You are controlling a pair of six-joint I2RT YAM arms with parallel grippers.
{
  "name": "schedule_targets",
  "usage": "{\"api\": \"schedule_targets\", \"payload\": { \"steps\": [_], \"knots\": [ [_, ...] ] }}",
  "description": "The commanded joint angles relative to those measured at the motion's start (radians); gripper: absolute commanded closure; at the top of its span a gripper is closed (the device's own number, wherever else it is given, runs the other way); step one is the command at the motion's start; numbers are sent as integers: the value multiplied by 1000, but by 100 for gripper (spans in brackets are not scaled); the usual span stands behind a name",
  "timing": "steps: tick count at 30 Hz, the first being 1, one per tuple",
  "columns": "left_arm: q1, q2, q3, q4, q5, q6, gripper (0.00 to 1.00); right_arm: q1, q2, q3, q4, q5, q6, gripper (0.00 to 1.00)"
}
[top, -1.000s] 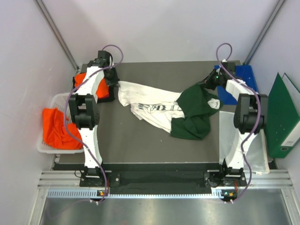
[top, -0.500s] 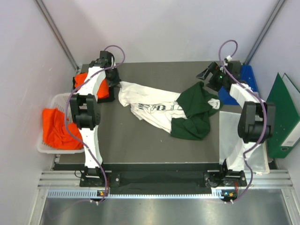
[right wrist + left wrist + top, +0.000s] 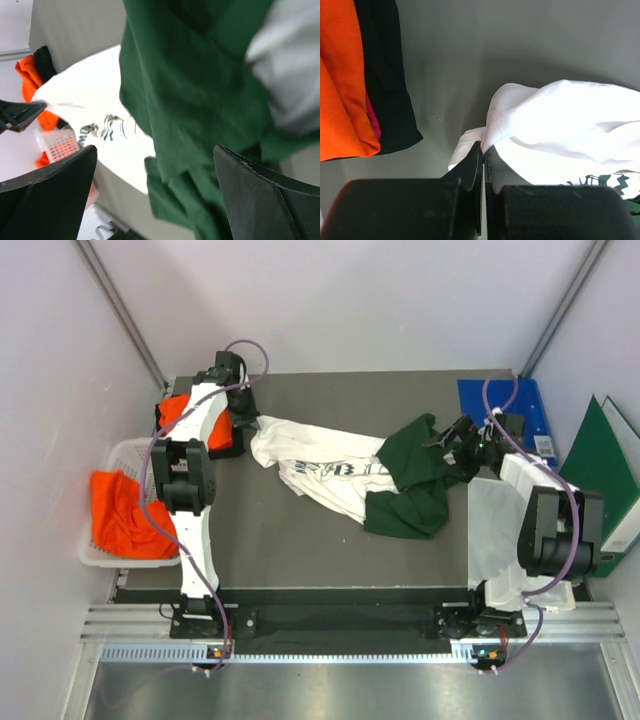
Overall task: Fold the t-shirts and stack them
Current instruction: Flatten out the tshirt
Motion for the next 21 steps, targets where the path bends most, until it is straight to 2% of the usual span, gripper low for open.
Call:
{"api": "schedule_targets", "payload": {
  "steps": [1,6,21],
  "knots": [
    [-6,-3,1,23,9,19,100,-4,-125,-95,74,-27,186,0],
    [-6,-4,-9,26,9,21,100,-4,-198,-179,72,22,274,0],
    [-9,-23,-47,45,1,22,100,13,-97,-288,252,100,302,2]
  ]
}}
